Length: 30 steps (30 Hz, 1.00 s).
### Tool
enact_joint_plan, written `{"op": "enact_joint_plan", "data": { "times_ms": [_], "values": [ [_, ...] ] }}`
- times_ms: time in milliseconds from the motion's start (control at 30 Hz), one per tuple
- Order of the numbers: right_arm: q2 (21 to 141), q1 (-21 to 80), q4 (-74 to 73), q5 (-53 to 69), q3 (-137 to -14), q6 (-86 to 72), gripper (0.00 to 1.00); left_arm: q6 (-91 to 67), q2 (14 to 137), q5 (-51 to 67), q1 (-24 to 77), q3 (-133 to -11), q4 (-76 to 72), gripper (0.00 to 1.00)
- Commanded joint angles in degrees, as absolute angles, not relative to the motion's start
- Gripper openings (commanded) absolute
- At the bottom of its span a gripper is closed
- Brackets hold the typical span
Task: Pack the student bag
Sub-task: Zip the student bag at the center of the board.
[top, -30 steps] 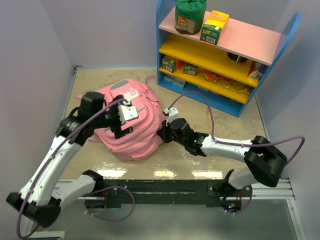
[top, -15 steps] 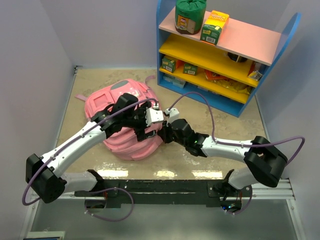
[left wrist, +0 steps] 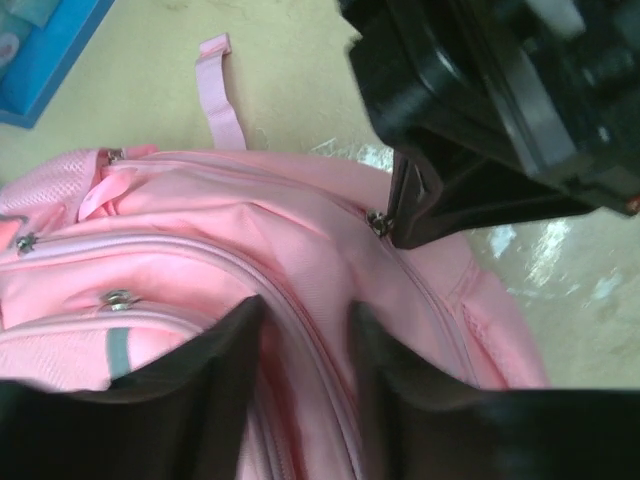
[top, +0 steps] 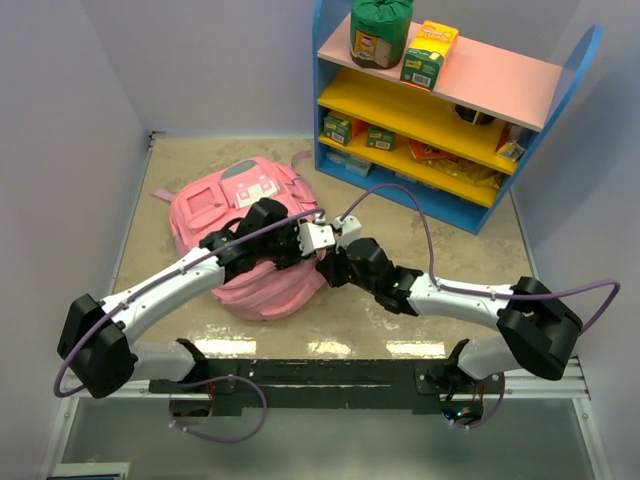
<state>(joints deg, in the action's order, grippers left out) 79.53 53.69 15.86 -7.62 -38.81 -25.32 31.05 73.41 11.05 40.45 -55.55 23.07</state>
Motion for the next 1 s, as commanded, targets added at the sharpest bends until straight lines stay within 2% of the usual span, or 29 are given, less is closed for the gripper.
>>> {"op": "enact_joint_plan", "data": {
  "times_ms": [0,67,167,267,467,667,800,967],
  "values": [
    [77.0,54.2,19.8,-4.6,-38.1,-26.2,0.0,30.6,73.3,3.1,39.8,-54.1,22.1,0.29],
    [77.2,54.2,19.3,-4.8,-37.9,-26.4,0.0,30.6,72.9,4.0,39.9,-54.2,22.5,0.1],
    [77.3,54.1,17.4,-7.0,-38.1,-26.7,0.0,31.7,72.5,6.0,39.9,-54.8,24.8,0.0],
    [77.5,53.3,13.9,-9.6,-39.8,-25.9,0.0,33.7,71.4,11.3,39.9,-55.8,28.7,0.0],
    [79.5,50.1,8.7,-10.9,-42.1,-24.5,0.0,43.9,69.8,26.8,39.9,-60.6,48.8,0.0],
    [81.0,49.0,9.8,-10.5,-41.8,-23.6,0.0,52.4,64.3,30.1,39.9,-60.8,59.0,0.0],
    [83.8,48.5,10.4,-10.8,-43.6,-22.1,0.0,56.1,65.5,32.5,39.9,-63.5,66.7,0.0],
    [85.9,47.5,10.2,-9.8,-46.4,-22.1,0.0,52.4,63.9,31.7,39.9,-62.8,61.2,0.0]
  ]
}}
